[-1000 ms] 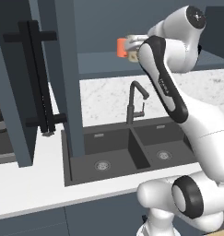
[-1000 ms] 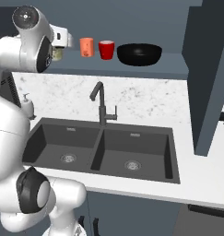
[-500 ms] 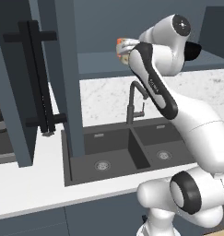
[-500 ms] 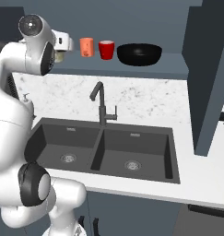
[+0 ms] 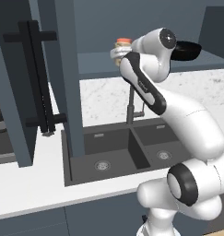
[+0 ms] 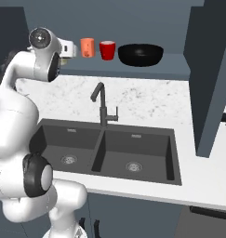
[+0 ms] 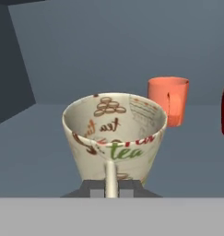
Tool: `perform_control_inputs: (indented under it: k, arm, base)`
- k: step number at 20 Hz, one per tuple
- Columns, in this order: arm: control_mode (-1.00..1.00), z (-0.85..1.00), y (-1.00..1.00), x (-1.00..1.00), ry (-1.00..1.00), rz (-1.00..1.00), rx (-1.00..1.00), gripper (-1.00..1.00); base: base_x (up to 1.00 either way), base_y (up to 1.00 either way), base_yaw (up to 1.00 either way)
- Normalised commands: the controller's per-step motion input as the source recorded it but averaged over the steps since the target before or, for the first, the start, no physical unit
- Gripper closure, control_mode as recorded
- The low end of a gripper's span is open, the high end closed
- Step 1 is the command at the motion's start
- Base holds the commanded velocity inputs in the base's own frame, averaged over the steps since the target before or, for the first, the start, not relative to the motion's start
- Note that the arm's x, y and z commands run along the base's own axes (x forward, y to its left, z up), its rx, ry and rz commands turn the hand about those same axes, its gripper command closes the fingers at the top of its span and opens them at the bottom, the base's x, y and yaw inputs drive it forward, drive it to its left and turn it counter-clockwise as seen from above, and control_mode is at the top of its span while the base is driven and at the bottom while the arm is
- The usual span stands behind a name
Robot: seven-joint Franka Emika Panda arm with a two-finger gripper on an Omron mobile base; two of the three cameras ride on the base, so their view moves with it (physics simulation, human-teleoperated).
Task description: Gather all objects into one cabinet and sort the glasses and bowls to opposite sides.
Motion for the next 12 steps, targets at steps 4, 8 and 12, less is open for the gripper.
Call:
perform_control_inputs:
  k: [4, 8, 12]
  arm:
    - [-1.0, -0.08, 0.11, 0.52, 0.0, 0.0, 0.0, 1.0]
    - [-1.0, -0.1, 0.12, 0.54, 0.0, 0.0, 0.0, 1.0]
    - [-1.0, -0.1, 0.1, 0.58, 0.0, 0.0, 0.0, 1.0]
  base:
    - [0.0, 0.0, 0.0]
    - [0.0, 0.0, 0.0]
    - [0.0, 0.0, 0.0]
